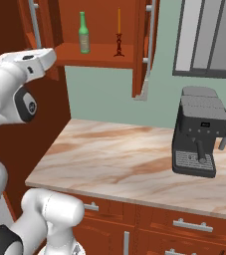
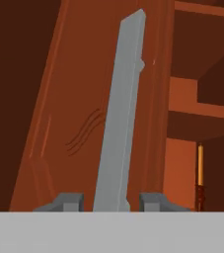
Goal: Get the candle and the beer from the cabinet and move them to the dining counter.
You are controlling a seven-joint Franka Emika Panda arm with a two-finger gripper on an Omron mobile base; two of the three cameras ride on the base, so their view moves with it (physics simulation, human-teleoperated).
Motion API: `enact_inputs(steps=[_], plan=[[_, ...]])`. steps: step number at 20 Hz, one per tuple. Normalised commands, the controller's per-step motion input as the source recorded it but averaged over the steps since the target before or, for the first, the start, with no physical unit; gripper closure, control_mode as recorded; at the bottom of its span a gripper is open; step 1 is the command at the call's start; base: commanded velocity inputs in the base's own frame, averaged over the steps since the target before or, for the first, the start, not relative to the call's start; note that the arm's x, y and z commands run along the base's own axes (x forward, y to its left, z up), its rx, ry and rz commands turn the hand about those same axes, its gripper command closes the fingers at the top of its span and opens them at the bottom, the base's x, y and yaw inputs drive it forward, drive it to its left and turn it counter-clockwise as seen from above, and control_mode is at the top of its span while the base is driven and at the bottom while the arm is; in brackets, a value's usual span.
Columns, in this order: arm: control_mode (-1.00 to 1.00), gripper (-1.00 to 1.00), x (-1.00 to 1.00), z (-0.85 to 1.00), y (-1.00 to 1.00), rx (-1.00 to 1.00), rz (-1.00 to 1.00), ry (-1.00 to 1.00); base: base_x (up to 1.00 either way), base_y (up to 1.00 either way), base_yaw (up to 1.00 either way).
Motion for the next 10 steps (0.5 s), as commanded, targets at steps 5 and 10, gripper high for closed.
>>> enact_inputs(steps=[5,10], plan=[[-1.0,-1.0,-0.64,0.08,-0.36,0.2,0.0,-0.05,0.0,0.0,0.0],[-1.0,-1.0,-0.57,0.2,-0.58,0.35,0.0,0.0,0.0,0.0,0.0]])
